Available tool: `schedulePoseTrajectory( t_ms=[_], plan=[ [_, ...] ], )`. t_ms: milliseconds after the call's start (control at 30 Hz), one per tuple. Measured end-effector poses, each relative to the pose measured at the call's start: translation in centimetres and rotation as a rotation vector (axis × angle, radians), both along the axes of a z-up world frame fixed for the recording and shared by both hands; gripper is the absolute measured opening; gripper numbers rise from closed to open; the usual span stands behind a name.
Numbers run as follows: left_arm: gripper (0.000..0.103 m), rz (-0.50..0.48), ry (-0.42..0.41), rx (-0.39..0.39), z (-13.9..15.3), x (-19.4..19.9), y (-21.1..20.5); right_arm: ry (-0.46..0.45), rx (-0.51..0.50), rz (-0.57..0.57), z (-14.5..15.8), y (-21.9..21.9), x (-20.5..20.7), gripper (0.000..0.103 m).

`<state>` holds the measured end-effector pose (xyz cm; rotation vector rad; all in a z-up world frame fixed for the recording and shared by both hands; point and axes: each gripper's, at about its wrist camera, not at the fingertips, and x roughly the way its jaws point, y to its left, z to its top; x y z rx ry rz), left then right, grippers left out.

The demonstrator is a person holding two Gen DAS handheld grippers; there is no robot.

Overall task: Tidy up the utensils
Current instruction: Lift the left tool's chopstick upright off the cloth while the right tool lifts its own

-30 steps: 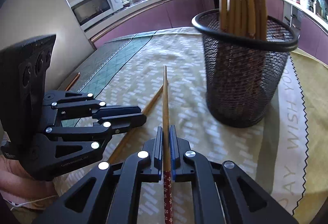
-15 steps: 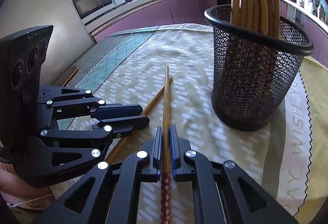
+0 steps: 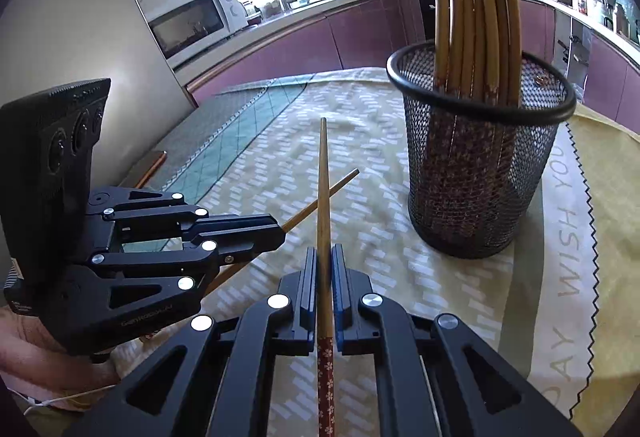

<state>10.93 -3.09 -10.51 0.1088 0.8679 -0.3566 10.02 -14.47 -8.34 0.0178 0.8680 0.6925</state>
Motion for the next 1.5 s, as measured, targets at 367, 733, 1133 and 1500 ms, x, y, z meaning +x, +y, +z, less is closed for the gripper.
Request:
schedulePoseTrajectory(
  t_ms=[367, 733, 1133, 1500],
  plan=[
    [0.007, -0.015, -0.039, -0.059, 2.5, -1.1, 0.7, -0.067, 0.045, -0.013, 2.4, -1.2, -1.1, 0.006],
    [0.007, -0.027, -0.083, -0.127, 5.1, -1.9, 1.6, -0.123, 0.078, -0.041, 4.3, -2.1, -1.7, 0.006],
    [0.007, -0.059, -0.114, -0.173, 6.7, -2.9, 1.4, -0.097, 0.071, -0.019, 3.6, -1.8, -1.4, 0.006],
    [0.008, -0.098, -0.086, -0.158, 6.0, -2.7, 0.5, -0.126, 0.103, 0.011, 4.2, -1.5, -2.4, 0.006]
  ],
)
